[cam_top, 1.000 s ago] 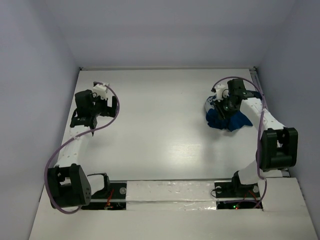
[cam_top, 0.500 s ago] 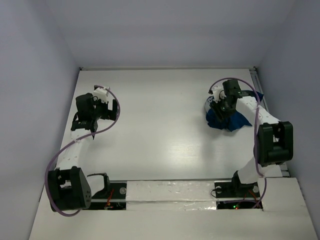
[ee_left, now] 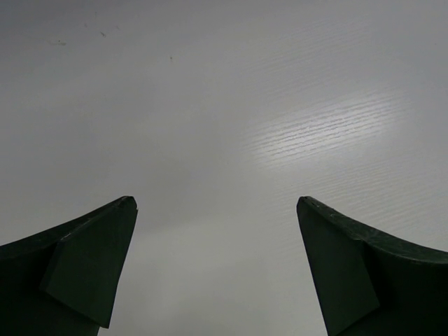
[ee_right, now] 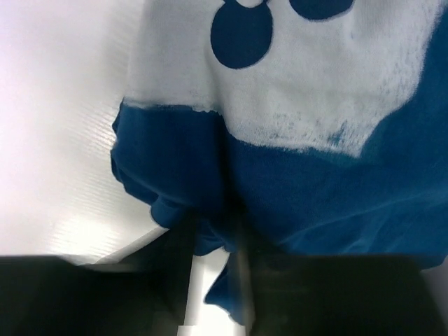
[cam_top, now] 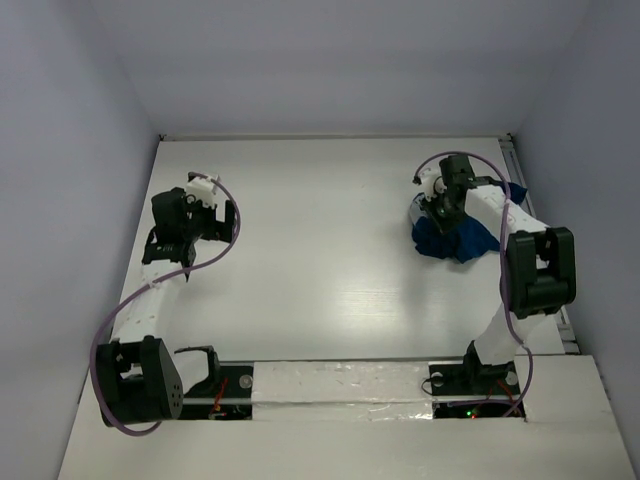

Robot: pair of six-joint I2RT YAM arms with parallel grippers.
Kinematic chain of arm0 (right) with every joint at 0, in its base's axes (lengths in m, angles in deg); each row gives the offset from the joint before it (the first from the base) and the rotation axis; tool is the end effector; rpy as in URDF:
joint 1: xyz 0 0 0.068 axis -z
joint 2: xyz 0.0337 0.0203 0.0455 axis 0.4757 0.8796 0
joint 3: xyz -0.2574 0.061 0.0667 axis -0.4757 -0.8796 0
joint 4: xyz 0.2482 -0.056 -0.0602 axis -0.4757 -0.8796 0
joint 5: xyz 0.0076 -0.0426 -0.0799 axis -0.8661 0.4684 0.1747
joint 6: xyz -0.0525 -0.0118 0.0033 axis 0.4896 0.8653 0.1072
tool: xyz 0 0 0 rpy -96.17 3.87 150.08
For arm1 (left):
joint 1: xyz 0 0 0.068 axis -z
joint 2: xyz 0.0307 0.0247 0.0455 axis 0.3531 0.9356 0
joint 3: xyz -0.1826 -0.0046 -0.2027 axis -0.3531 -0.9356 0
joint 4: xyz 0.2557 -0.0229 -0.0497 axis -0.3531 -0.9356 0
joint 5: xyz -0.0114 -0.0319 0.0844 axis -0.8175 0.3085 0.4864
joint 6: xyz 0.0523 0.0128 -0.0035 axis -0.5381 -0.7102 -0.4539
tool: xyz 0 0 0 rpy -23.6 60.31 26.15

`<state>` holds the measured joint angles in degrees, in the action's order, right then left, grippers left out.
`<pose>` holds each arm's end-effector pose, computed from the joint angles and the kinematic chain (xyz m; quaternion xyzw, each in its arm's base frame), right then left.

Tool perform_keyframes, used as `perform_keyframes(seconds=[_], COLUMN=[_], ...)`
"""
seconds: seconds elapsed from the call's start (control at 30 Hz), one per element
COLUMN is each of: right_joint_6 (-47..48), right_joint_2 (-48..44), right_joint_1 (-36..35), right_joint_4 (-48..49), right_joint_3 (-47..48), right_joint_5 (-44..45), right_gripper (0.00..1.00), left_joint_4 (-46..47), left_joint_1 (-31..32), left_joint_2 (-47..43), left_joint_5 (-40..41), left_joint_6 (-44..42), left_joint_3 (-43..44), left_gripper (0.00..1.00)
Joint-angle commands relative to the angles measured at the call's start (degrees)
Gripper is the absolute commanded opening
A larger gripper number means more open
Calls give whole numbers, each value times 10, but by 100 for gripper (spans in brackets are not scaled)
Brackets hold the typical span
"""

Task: Fold and stack the t-shirts
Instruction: Grab crumpled tshirt from the corner of the board with the right arm

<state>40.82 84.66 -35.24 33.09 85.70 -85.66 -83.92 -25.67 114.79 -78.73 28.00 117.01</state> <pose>0.3506 0.0432 0.2183 -0.2863 0.9350 -0.0201 0.2081 0.2566 0.0103 0.2739 0.1764 0.7973 -0.0386 0.5759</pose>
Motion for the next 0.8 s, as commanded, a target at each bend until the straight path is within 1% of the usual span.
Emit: perform_keyframes(seconds=[0.0, 0.03, 0.07, 0.2, 0.23, 0.27, 0.3, 0.33, 0.37, 0.4, 0.5, 0.53, 0.6, 0.63, 0.73, 0.77], right_joint_6=[-6, -7, -9, -11, -11, -11, -11, -11, -11, -14, -25, -28, -34, -36, -22, -17], right_joint_2=[6, 8, 8, -31, -41, -64, -65, -91, -102, -113, -132, -131, -119, -114, -145, -161], right_joint_1=[-4, -4, -4, -4, -4, -9, -9, -9, -9, -9, -9, -9, -9, -9, -9, -9], right_joint_4=[15, 9, 7, -5, -22, -44, -45, -71, -86, -120, -169, -201, -233, -259, -245, -233], right_joint_3=[31, 34, 36, 49, 56, 83, 100, 121, 147, 211, 325, 404, 484, 556, 585, 577], right_joint_5=[0, 0, 0, -7, -9, -13, -16, -19, -23, -30, -45, -47, -56, -60, -71, -84], right_gripper=[15, 6, 0, 0, 0, 0, 0, 0, 0, 0, 0, 0, 0, 0, 0, 0], left_joint_4=[22, 22, 23, 23, 23, 22, 22, 20, 18, 16, 5, 2, -6, -11, -20, -36], left_joint_1=[-3, -3, -3, -3, -3, -3, -3, -3, -3, -3, -3, -3, -3, -3, -3, -3], left_joint_2=[-13, -13, -13, -12, -11, -11, -12, -12, -13, -14, -20, -27, -35, -45, -71, -79], left_joint_5=[1, 1, 1, -2, -3, -4, -5, -6, -7, -11, -21, -23, -28, -31, -39, -41], left_joint_6=[-4, -3, -3, -1, 0, 1, 1, 1, 3, 4, 10, 11, 14, 14, 5, 1], left_joint_3=[-5, -4, -5, -2, -2, 0, 0, 1, 2, 4, 12, 13, 18, 19, 29, 30], left_gripper=[99, 99, 99, 99, 99, 99, 99, 99, 99, 99, 99, 99, 99, 99, 99, 99])
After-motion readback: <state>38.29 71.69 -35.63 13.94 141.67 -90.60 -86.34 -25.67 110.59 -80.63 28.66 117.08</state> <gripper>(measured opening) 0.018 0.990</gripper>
